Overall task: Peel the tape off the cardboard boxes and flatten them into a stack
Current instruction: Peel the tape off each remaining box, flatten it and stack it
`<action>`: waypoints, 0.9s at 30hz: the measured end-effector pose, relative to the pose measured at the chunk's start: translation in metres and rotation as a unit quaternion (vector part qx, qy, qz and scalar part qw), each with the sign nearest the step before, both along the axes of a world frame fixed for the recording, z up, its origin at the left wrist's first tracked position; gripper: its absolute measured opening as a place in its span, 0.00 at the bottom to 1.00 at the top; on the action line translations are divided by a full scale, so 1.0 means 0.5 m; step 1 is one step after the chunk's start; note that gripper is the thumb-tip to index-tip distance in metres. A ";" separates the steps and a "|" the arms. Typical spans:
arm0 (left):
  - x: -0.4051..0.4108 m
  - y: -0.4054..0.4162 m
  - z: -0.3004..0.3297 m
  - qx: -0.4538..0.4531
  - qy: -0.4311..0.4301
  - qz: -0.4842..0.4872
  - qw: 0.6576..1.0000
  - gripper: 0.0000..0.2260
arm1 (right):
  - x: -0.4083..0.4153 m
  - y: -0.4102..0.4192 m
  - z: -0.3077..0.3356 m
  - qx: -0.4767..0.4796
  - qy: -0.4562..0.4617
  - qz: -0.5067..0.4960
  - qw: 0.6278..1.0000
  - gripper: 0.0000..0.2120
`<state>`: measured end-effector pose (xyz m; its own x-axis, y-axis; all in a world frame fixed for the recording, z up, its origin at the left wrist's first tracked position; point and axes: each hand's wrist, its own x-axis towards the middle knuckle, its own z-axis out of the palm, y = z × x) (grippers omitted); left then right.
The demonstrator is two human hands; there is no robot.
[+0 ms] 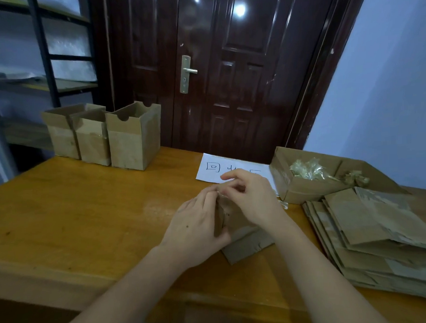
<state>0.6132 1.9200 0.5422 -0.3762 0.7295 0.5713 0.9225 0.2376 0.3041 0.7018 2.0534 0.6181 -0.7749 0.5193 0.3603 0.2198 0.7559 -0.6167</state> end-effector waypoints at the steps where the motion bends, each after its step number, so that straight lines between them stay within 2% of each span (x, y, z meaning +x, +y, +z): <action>1: 0.001 -0.001 -0.003 -0.002 0.003 0.000 1.000 0.27 | 0.002 0.005 0.003 -0.018 -0.007 -0.008 1.000 0.10; 5: 0.005 0.007 -0.007 -0.005 0.010 0.012 1.000 0.27 | -0.005 0.008 0.005 0.063 -0.103 -0.029 0.992 0.06; 7: 0.005 0.008 -0.005 -0.007 0.023 0.012 1.000 0.25 | -0.014 0.001 0.001 0.094 -0.124 -0.053 0.986 0.08; 12: 0.003 0.012 0.003 -0.014 0.032 0.022 0.999 0.24 | -0.007 0.036 0.008 0.165 -0.091 -0.160 0.969 0.06; 16: 0.006 0.018 -0.004 -0.012 0.019 0.024 0.999 0.23 | 0.012 0.039 0.009 0.179 -0.092 -0.054 0.978 0.05; 20: 0.007 0.024 -0.013 -0.011 0.019 0.034 0.999 0.25 | 0.023 0.041 -0.007 0.126 -0.080 -0.014 0.989 0.09; 22: 0.007 0.027 -0.015 -0.010 0.023 0.037 0.999 0.24 | 0.027 0.049 -0.007 0.049 -0.027 -0.039 0.998 0.03; 23: 0.008 0.029 -0.013 -0.004 0.032 0.045 0.998 0.23 | 0.028 0.048 -0.007 0.032 -0.012 -0.055 0.998 0.03; 26: 0.014 0.046 0.004 0.028 0.067 0.086 0.994 0.22 | 0.025 0.048 -0.012 0.031 -0.036 -0.088 0.995 0.02; 27: 0.015 0.052 0.010 0.035 0.067 0.091 0.993 0.22 | 0.029 0.049 -0.008 0.015 -0.047 -0.077 0.996 0.07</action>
<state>0.6210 1.9460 0.5470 -0.4165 0.6132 0.6712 0.8990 0.3878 0.2036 0.7161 2.0782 0.6141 -0.7179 0.6249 0.3068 0.3909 0.7266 -0.5650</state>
